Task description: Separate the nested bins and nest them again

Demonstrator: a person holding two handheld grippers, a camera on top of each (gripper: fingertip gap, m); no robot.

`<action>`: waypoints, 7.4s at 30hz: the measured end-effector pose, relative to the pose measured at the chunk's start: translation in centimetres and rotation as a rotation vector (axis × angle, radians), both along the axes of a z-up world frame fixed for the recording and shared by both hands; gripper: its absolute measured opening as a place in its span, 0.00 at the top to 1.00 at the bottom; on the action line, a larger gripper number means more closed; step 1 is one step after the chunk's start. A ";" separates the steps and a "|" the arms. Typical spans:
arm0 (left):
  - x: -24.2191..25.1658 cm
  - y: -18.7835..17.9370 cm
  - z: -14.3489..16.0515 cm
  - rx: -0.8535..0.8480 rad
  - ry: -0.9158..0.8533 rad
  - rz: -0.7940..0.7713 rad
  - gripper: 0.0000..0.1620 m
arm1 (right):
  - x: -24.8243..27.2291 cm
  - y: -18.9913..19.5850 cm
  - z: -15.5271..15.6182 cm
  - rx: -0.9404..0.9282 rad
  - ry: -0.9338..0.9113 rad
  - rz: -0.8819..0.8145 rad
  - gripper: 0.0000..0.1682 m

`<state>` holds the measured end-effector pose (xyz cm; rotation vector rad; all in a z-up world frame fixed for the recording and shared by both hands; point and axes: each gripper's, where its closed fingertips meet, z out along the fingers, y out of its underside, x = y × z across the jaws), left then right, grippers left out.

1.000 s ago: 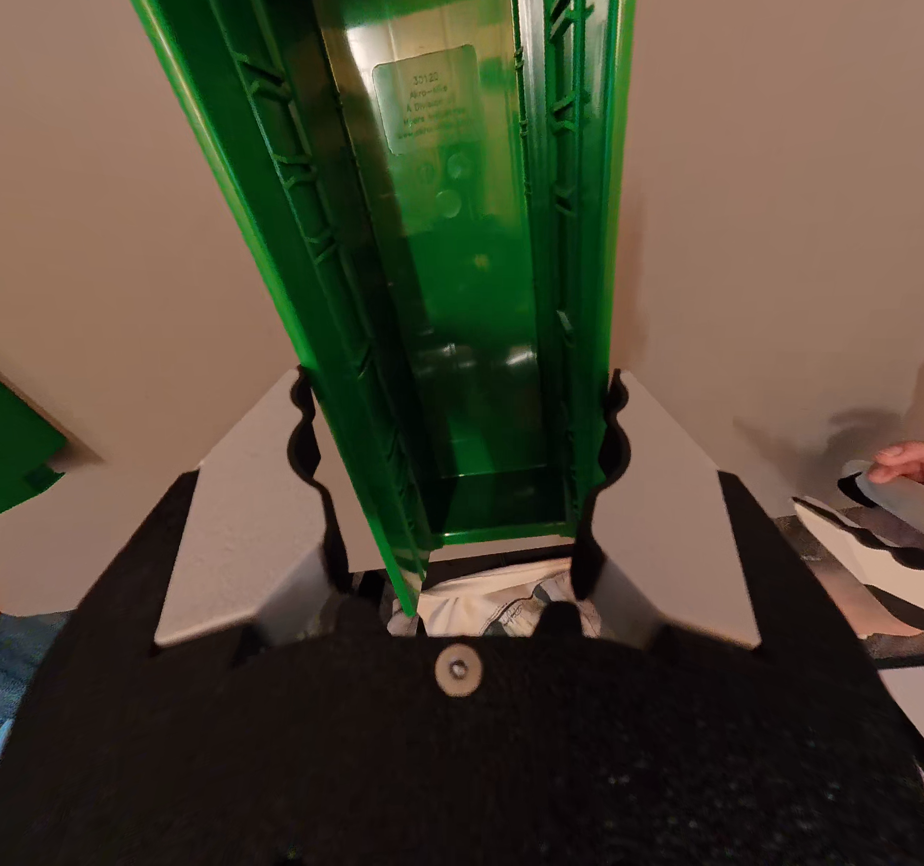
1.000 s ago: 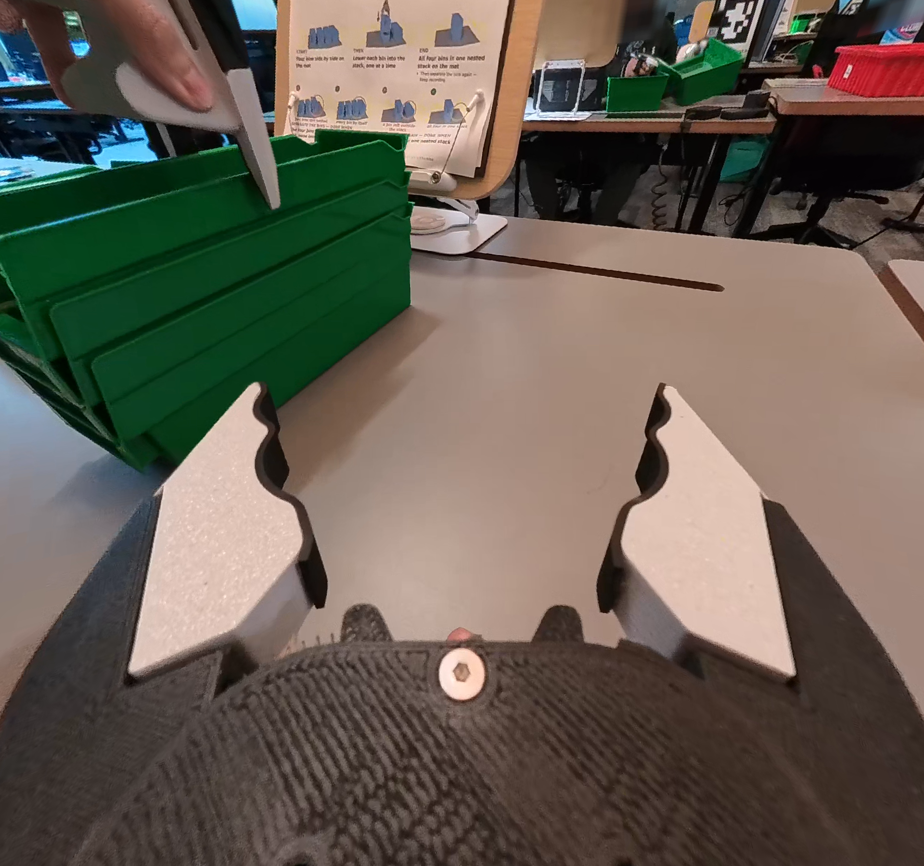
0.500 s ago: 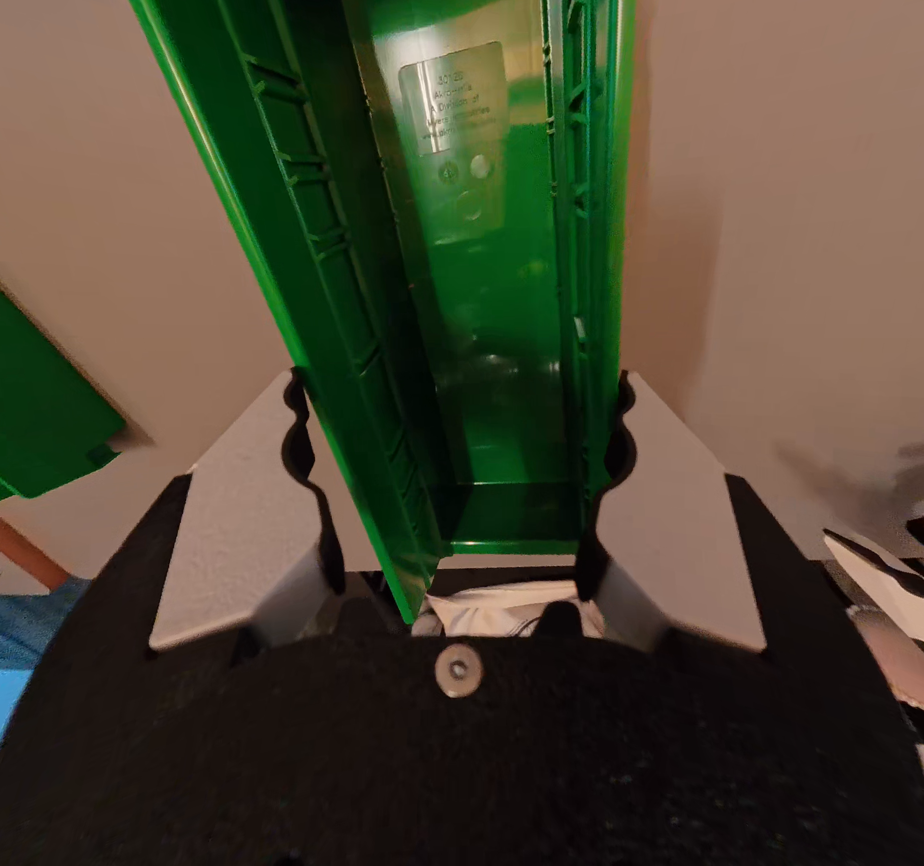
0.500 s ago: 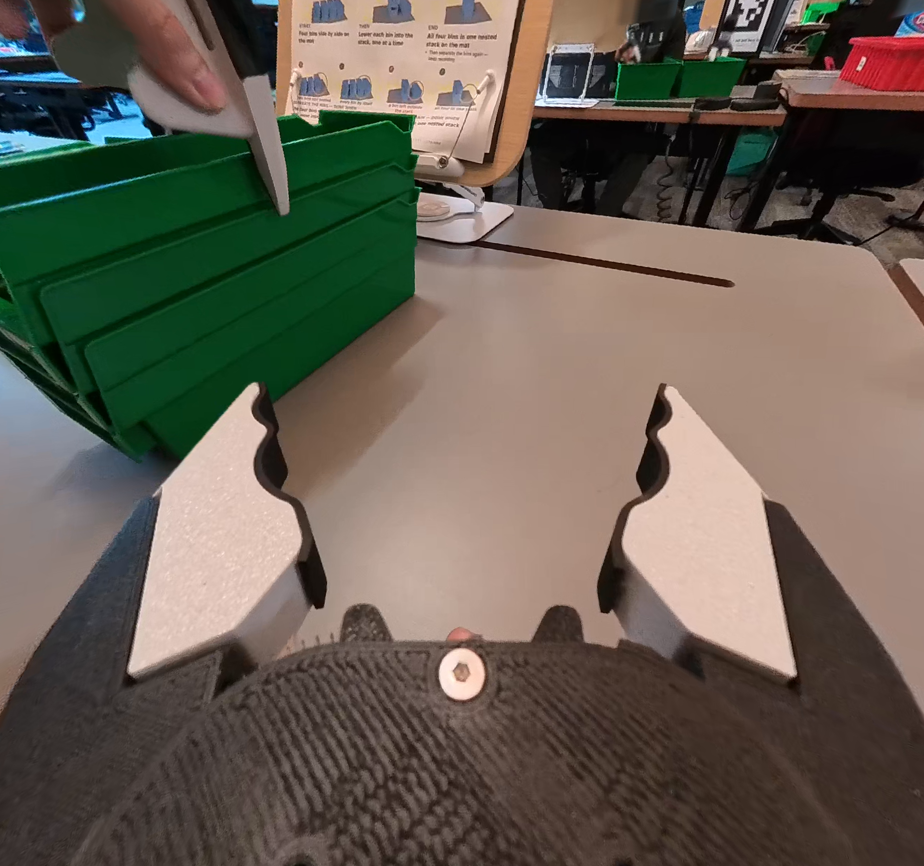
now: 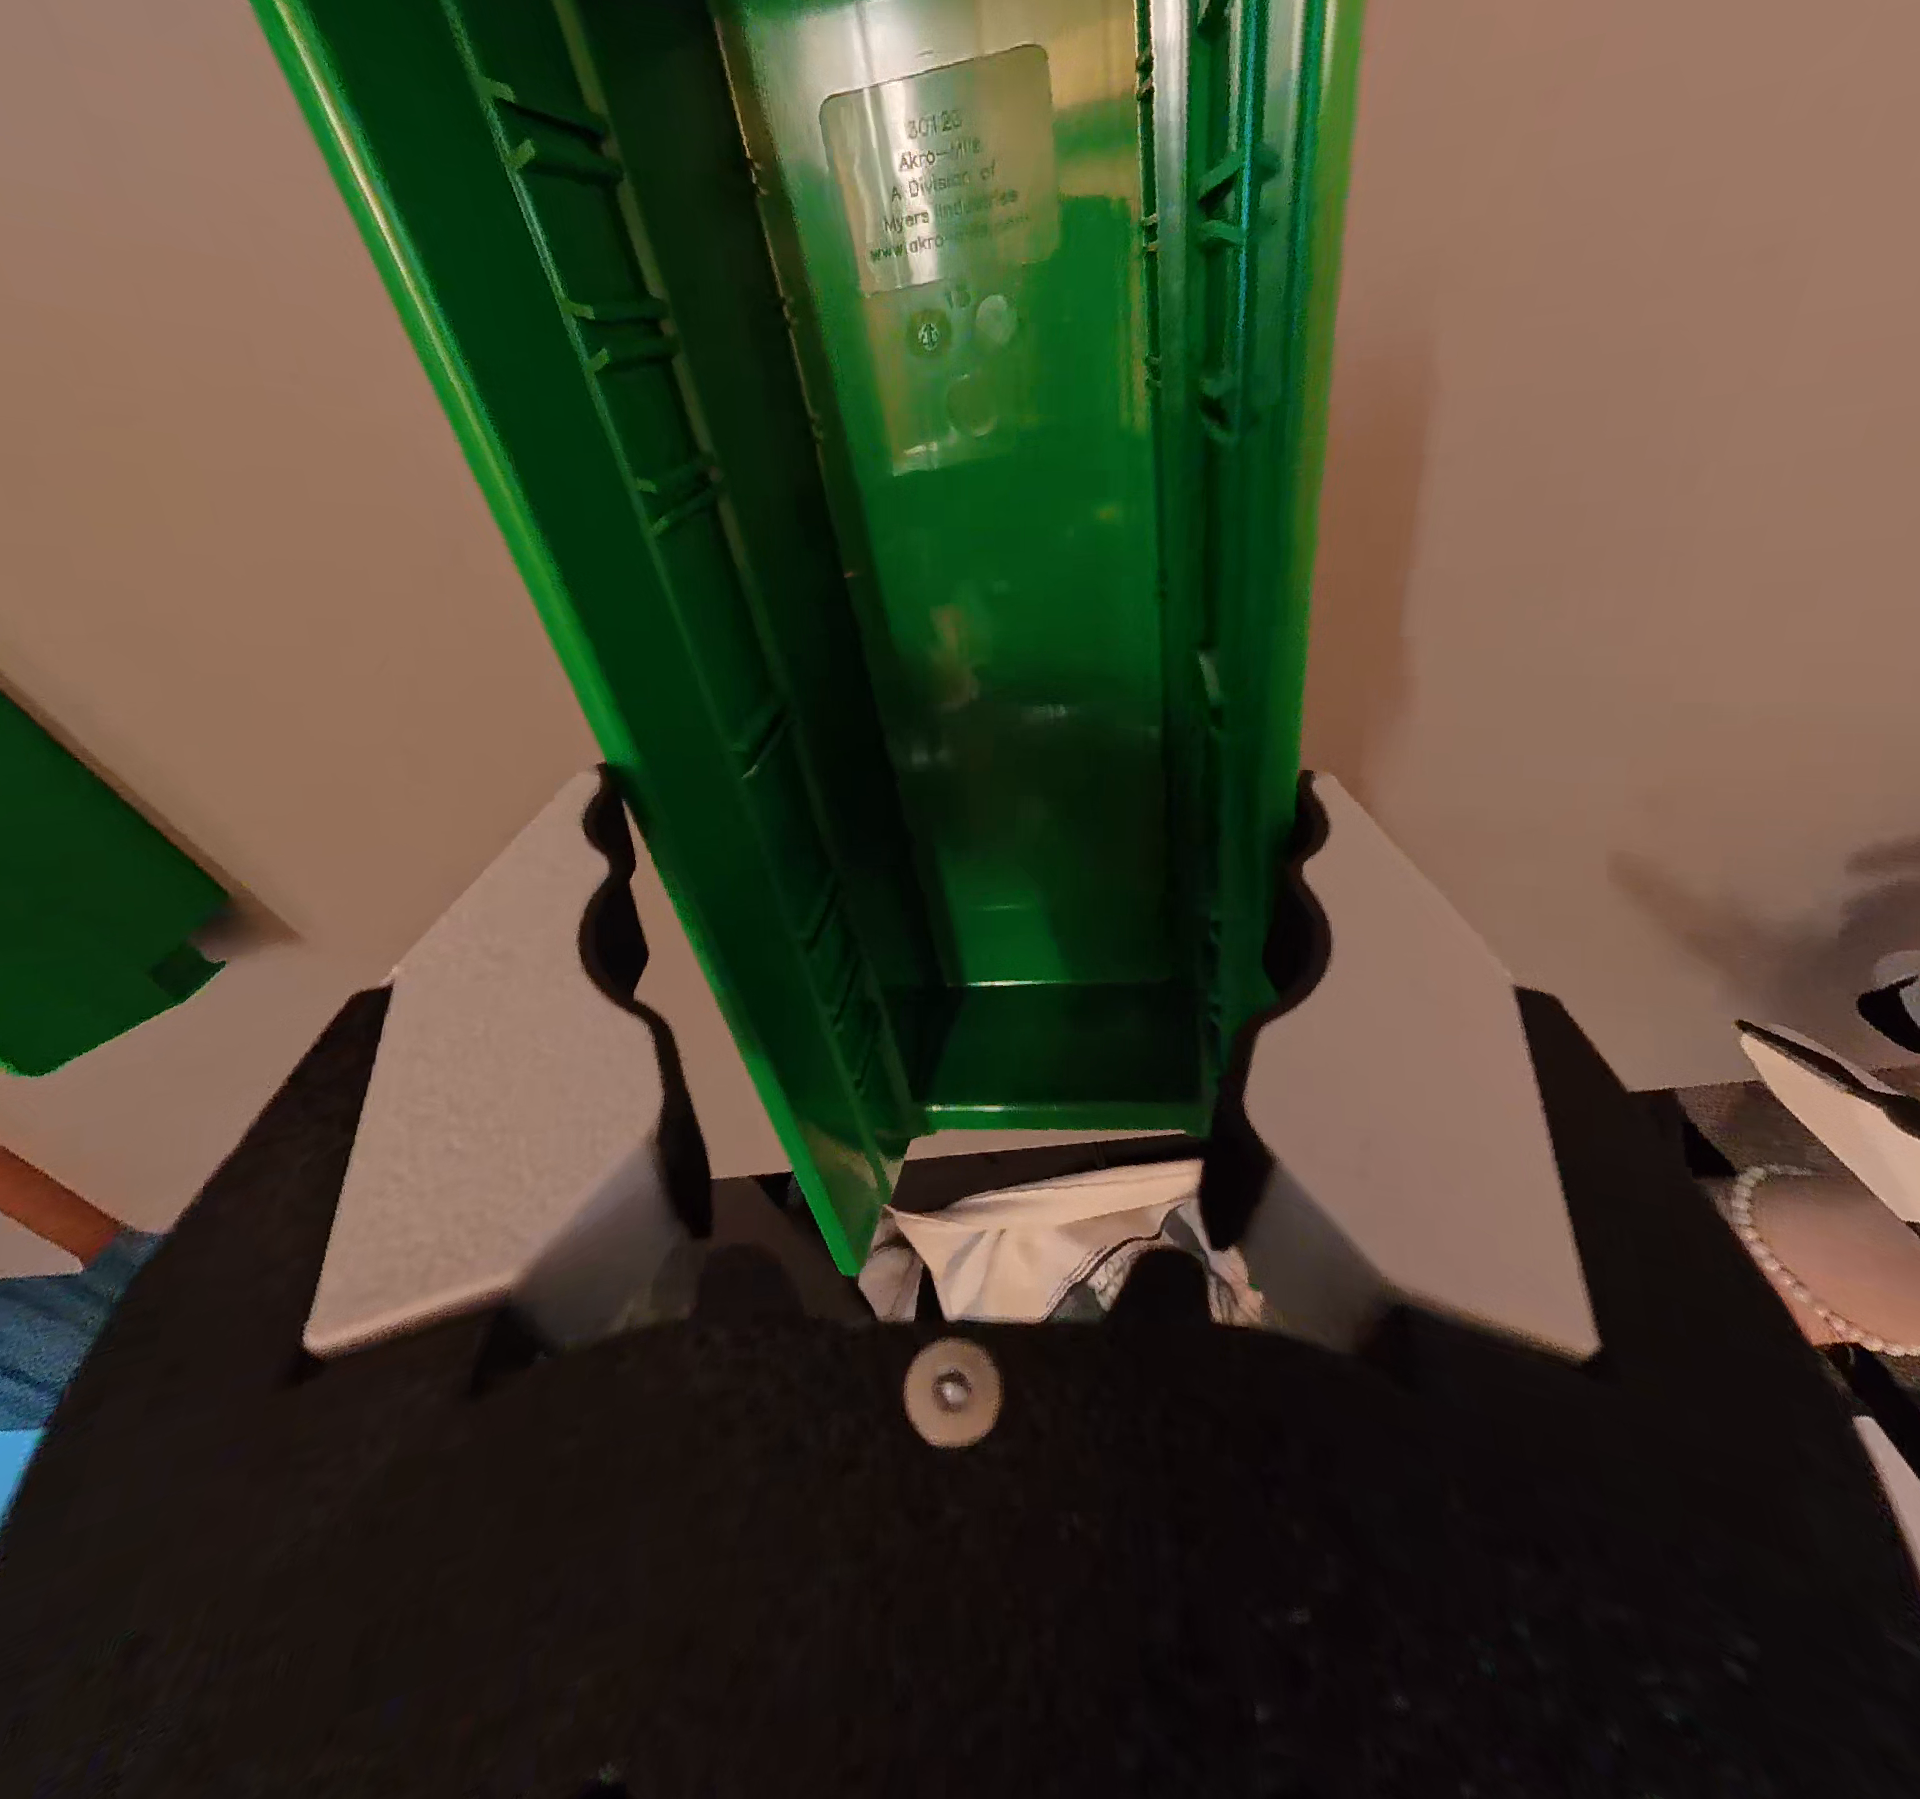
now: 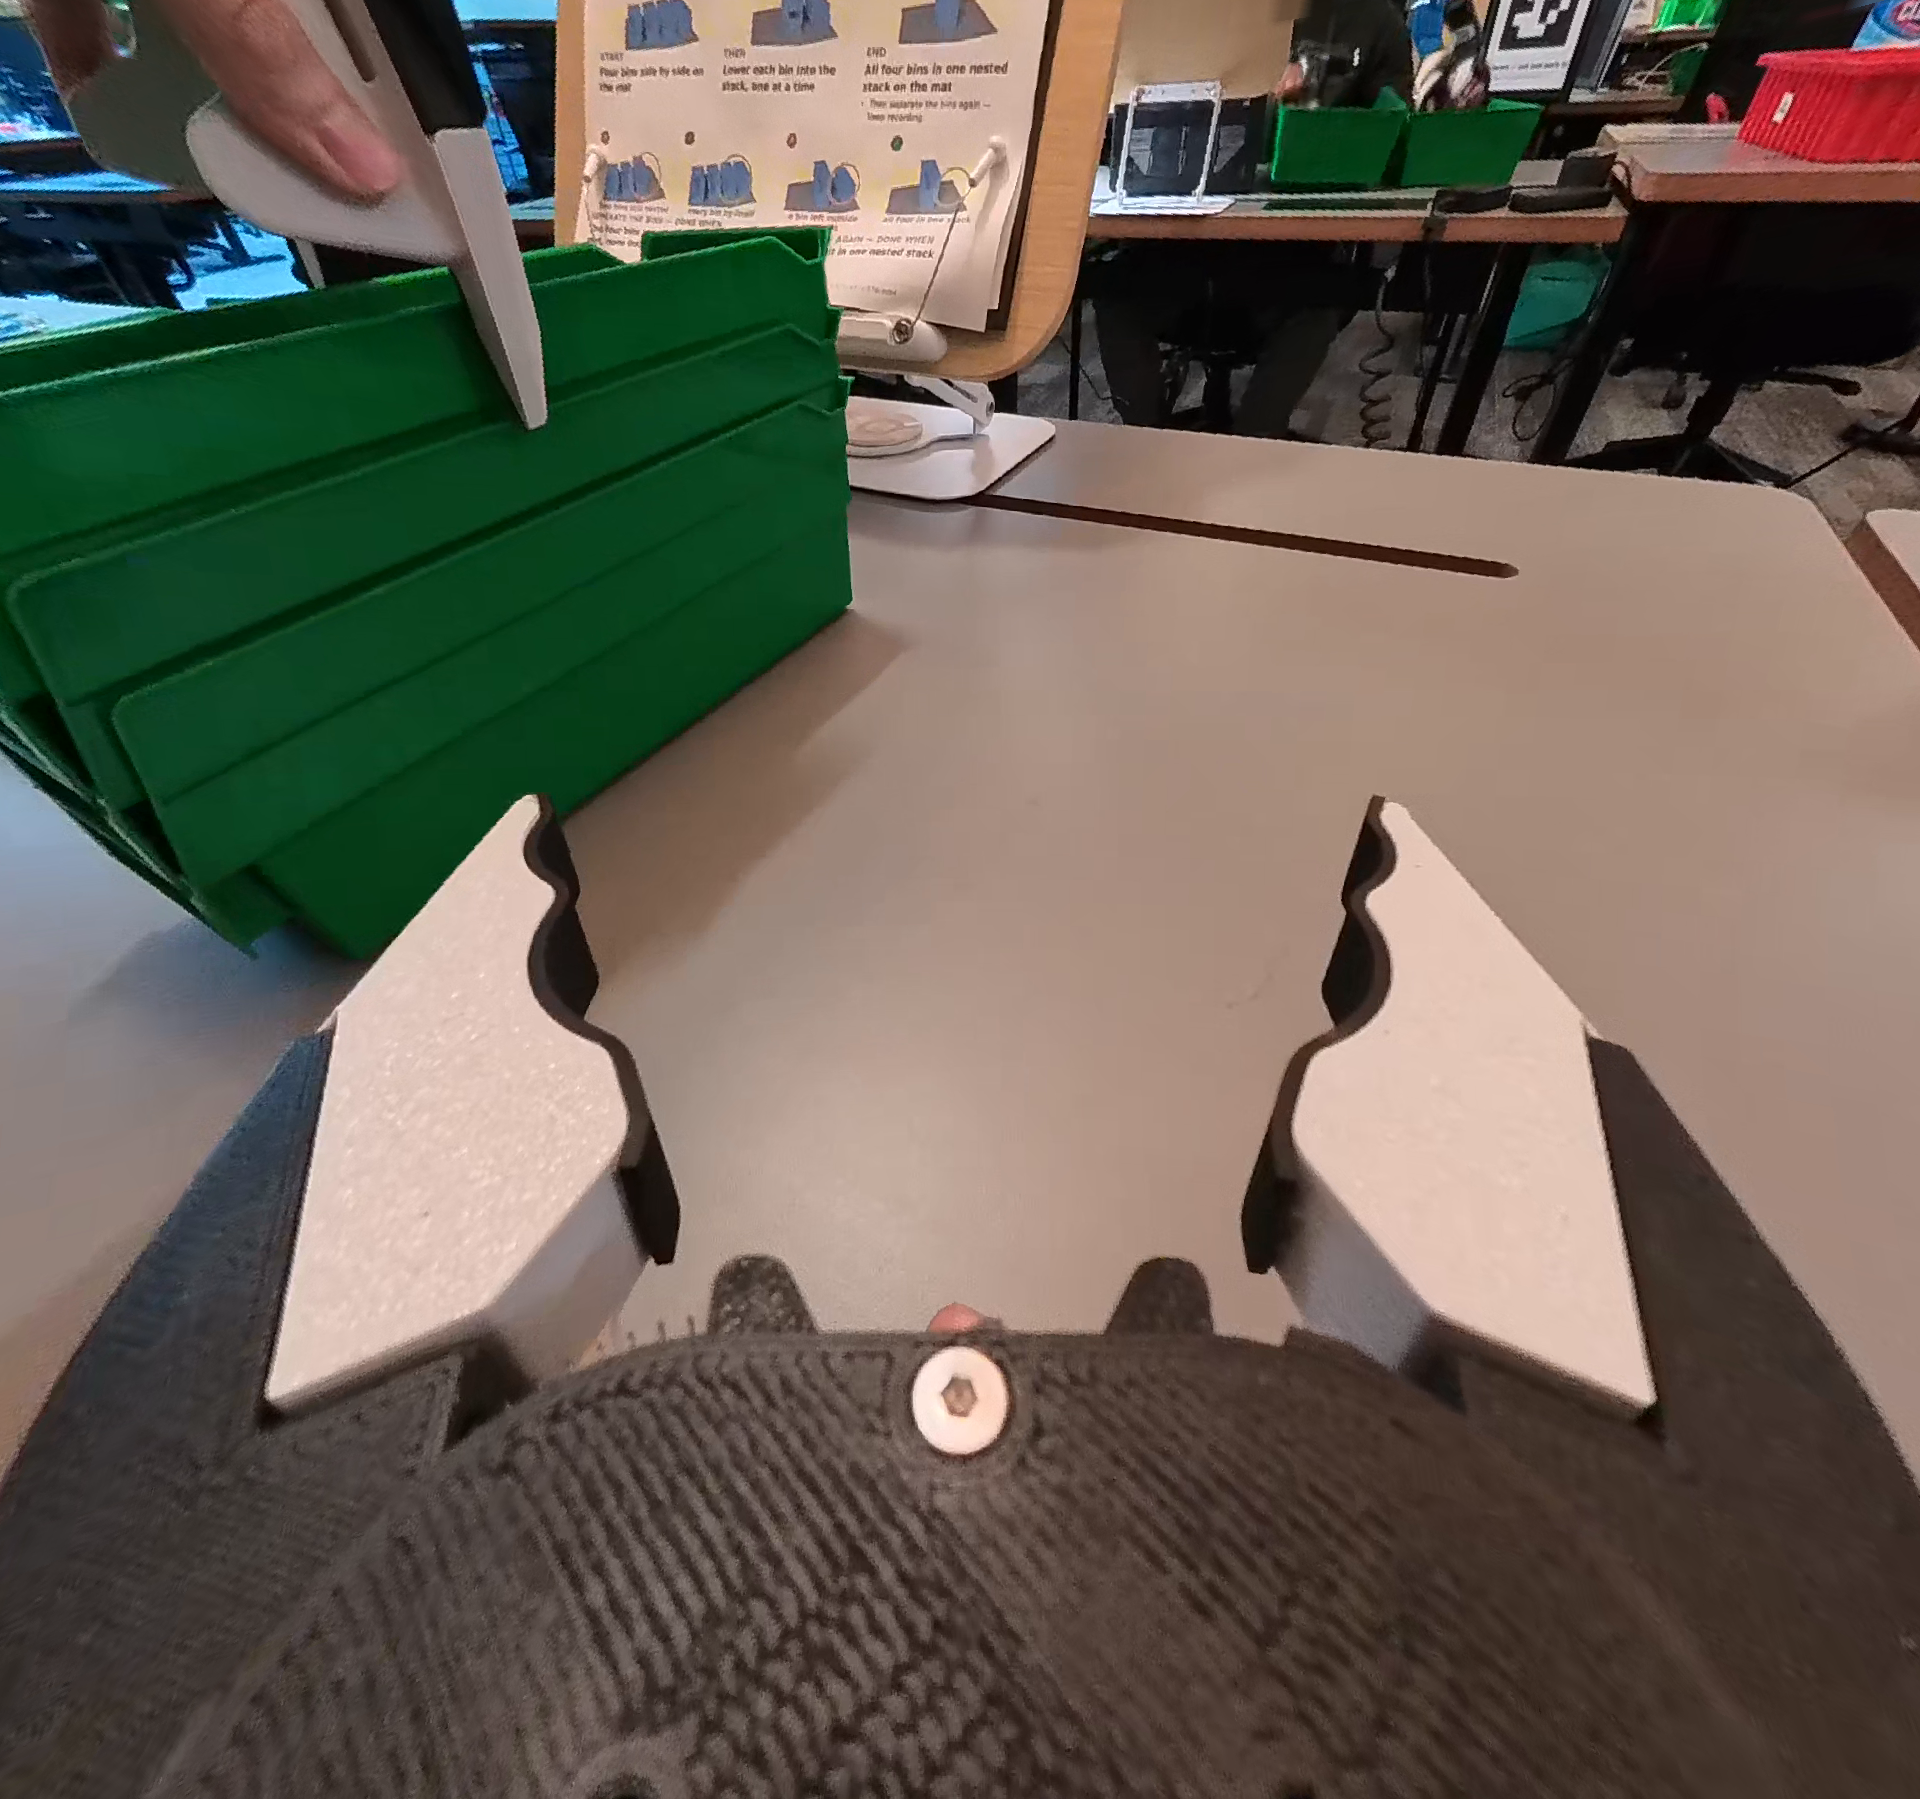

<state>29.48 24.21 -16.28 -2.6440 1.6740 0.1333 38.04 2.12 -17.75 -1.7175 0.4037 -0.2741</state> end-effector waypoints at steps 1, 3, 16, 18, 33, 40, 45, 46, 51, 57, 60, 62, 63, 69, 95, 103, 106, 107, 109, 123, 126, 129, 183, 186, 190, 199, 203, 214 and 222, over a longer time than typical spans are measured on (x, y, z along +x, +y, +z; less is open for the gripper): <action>0.1 -0.2 -0.2 -0.013 -0.008 0.007 0.25 | 0.0 0.0 -0.1 -0.001 0.001 0.002 0.15; 0.2 -0.5 -0.5 -0.038 -0.017 0.021 0.25 | 0.0 0.0 -0.2 -0.006 0.003 0.003 0.15; 0.0 -0.5 0.1 -0.067 0.022 0.059 0.37 | 0.1 -0.1 -0.4 -0.014 0.003 0.005 0.15; -0.1 -0.5 0.3 -0.085 0.021 0.074 0.36 | 0.2 -0.1 -0.4 -0.010 0.005 0.004 0.16; 0.5 -0.3 2.2 -0.060 0.014 0.039 0.35 | 0.0 -0.1 -0.7 -0.023 0.011 0.016 0.16; 0.6 -0.4 1.7 -0.061 -0.003 0.041 0.33 | -0.1 0.0 -0.7 -0.025 0.012 0.024 0.16; 0.2 -0.5 -0.1 -0.060 0.023 0.038 0.32 | -0.2 0.0 -0.9 -0.035 0.009 0.025 0.16; 0.4 -0.4 -0.1 -0.049 0.022 0.033 0.32 | -0.1 -0.1 -0.9 -0.035 0.010 0.023 0.16; 0.4 -0.4 -0.2 -0.028 0.024 0.023 0.30 | 0.0 0.0 -1.0 -0.037 0.016 0.023 0.16; 0.1 -0.2 0.0 -0.001 0.043 0.002 0.29 | -0.6 0.5 -1.5 -0.065 0.008 0.043 0.16; 0.0 -0.2 0.1 0.002 0.051 -0.017 0.32 | -0.6 0.6 -1.6 -0.073 0.005 0.046 0.16; -0.1 -0.2 0.1 -0.004 0.051 -0.026 0.31 | -0.6 0.5 -1.6 -0.067 0.011 0.047 0.16; -0.1 -0.2 0.1 -0.010 0.047 -0.029 0.30 | -0.6 0.5 -1.6 -0.065 0.014 0.047 0.16; -0.3 0.3 0.1 -0.027 0.016 -0.026 0.29 | -0.7 0.5 -1.4 -0.061 0.011 0.049 0.16; -0.6 -0.2 0.7 -0.042 0.088 0.011 0.37 | -0.3 0.1 -1.1 -0.042 0.017 0.045 0.16; -0.5 -0.9 0.9 -0.083 0.078 -0.007 0.35 | -0.4 0.2 -1.2 -0.043 0.019 0.046 0.16; -0.4 -0.9 0.7 -0.085 0.069 -0.011 0.34 | -0.4 0.2 -1.4 -0.049 0.022 0.048 0.16; -0.5 -0.9 0.6 -0.087 0.066 -0.010 0.33 | -0.4 0.2 -1.5 -0.053 0.020 0.047 0.16; -0.5 -0.9 0.7 -0.091 0.059 -0.002 0.34 | -0.4 0.2 -1.4 -0.052 0.019 0.047 0.16; -0.6 -1.4 0.7 -0.061 0.060 -0.038 0.31 | -0.9 0.8 -1.6 -0.070 0.010 0.066 0.16; -0.8 -1.5 0.7 -0.054 0.080 -0.037 0.32 | -0.9 0.7 -1.6 -0.068 0.012 0.066 0.16; -0.7 -1.5 0.9 -0.048 0.095 -0.001 0.37 | -0.7 0.7 -1.7 -0.064 0.018 0.064 0.16; 0.2 -3.7 0.3 -0.111 0.065 -0.026 0.26 | -0.4 0.2 -2.1 -0.066 0.038 0.069 0.17; 0.1 -3.6 0.5 -0.124 0.074 -0.027 0.33 | -0.5 0.3 -2.2 -0.070 0.042 0.073 0.17; -0.1 -3.6 0.8 -0.149 0.080 -0.029 0.42 | -0.6 0.4 -2.2 -0.076 0.036 0.079 0.17; -0.5 -2.6 1.4 -0.160 0.057 0.026 0.46 | -0.5 0.2 -2.2 -0.074 0.036 0.076 0.17; -0.9 -2.0 2.4 -0.155 0.061 0.038 0.45 | -0.5 0.2 -2.1 -0.069 0.039 0.075 0.17; -0.7 -0.3 3.5 -0.085 0.016 0.047 0.46 | -0.8 0.3 -2.1 -0.079 0.029 0.085 0.17; -0.1 -0.4 4.7 -0.097 -0.010 0.032 0.46 | -1.0 0.6 -2.2 -0.087 0.027 0.092 0.17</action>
